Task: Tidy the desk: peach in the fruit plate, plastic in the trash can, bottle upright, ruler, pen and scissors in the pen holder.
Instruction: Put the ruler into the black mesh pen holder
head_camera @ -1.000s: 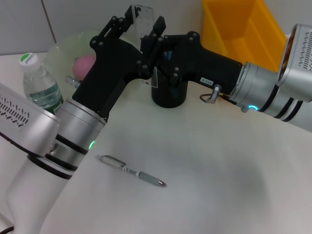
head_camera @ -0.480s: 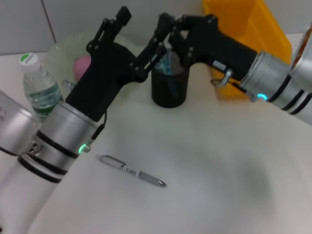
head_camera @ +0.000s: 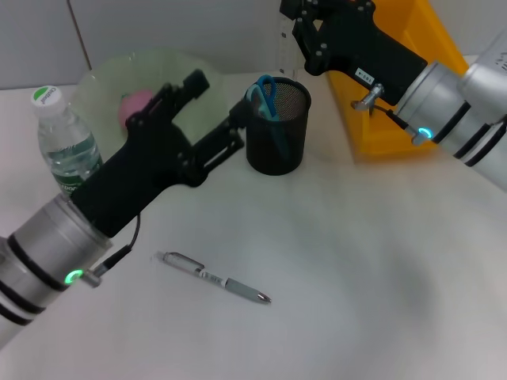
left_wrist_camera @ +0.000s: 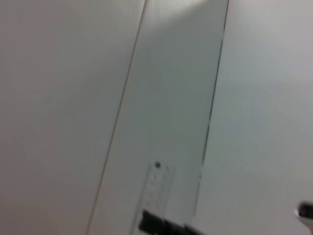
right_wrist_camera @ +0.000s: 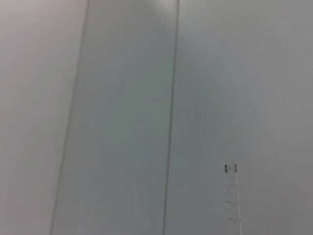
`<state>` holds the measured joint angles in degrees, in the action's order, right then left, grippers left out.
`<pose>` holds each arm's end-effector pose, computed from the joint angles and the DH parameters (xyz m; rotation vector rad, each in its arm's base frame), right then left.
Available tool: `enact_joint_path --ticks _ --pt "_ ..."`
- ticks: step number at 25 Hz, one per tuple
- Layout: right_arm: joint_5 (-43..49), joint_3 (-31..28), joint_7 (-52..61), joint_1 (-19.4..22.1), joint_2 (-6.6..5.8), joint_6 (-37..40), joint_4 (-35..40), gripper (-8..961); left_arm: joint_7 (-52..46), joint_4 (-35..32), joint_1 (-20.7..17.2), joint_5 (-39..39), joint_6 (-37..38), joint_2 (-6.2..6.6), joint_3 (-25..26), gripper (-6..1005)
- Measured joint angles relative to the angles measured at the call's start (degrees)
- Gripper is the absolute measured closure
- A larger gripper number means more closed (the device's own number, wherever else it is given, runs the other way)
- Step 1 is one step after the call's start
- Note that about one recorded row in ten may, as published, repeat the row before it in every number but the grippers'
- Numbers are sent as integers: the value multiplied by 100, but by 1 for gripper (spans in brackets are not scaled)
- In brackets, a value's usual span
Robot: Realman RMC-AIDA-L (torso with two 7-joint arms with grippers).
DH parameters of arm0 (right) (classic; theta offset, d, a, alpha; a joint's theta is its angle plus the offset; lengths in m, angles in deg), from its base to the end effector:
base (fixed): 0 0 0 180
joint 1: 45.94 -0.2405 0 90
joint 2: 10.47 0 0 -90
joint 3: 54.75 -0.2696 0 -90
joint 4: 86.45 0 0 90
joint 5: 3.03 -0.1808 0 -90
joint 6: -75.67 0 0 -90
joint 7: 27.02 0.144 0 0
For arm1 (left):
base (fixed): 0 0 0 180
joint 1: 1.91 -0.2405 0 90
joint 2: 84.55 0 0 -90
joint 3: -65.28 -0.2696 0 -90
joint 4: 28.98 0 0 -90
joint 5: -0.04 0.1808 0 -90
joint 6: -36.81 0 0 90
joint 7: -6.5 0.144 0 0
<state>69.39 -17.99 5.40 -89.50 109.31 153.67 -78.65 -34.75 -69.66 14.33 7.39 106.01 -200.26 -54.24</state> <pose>0.1854 0.3832 -0.0148 -2.0869 0.1703 1.0971 -0.1930 0.2762 -0.0406 -2.2029 -0.4533 -1.3791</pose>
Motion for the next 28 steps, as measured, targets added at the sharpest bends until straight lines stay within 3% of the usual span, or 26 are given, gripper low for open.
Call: enact_joint_path --ticks 5,9,28 --pt "-5 -2 -2 -73 1 -340 -49 947 -1138 193 -22 1221 17 95 785 194" --pt "-8 -2 -4 -107 1 -602 -138 946 -1463 220 -81 1640 80 61 1164 196" --pt "-9 30 -7 -258 9 -1436 -365 945 -1586 226 35 1770 101 29 1259 209"
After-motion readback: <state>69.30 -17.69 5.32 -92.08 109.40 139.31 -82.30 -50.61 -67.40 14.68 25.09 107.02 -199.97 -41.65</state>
